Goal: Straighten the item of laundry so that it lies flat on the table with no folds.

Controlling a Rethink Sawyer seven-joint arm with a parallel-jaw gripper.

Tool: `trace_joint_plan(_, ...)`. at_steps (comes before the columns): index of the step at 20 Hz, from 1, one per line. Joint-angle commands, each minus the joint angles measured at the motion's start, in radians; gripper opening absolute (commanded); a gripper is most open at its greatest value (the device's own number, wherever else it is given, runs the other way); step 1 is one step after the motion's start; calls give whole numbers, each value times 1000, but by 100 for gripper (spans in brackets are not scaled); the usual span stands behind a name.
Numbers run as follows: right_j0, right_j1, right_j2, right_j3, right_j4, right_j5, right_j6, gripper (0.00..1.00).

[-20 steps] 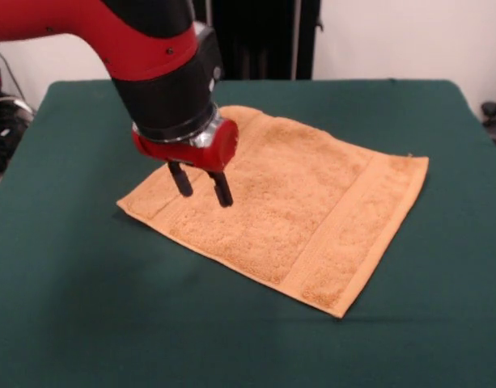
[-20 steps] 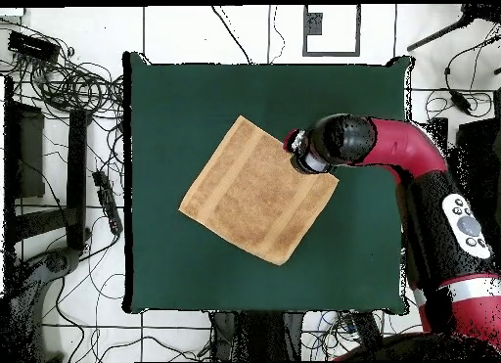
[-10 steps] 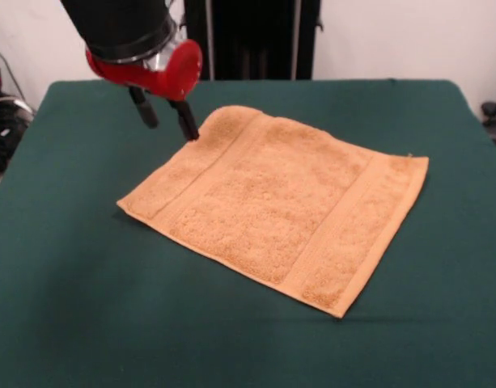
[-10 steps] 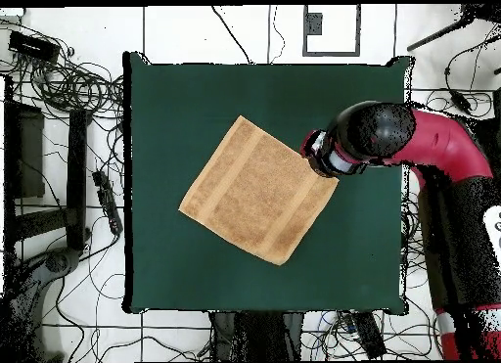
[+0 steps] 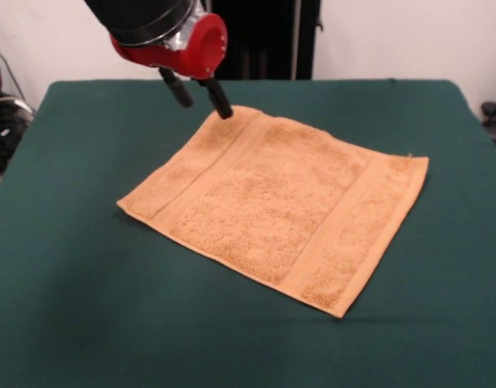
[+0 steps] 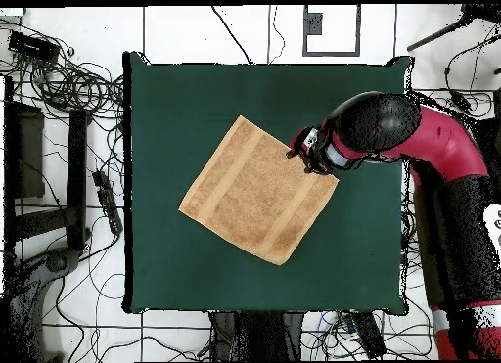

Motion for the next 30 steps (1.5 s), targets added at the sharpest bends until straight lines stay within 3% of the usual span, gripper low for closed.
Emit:
trace_joint_plan(1,58,106,-15,84,114,80,98,100)
trace_joint_plan(10,70,122,-29,128,205,68,117,100)
trace_joint_plan(14,74,125,-56,140,204,100,109,100)
trace_joint_plan(16,75,144,-69,120,189,122,96,100)
trace_joint_plan(22,74,157,-94,185,119,32,10,100)
trace_joint_plan(30,74,201,-121,242,82,-86,10,100)
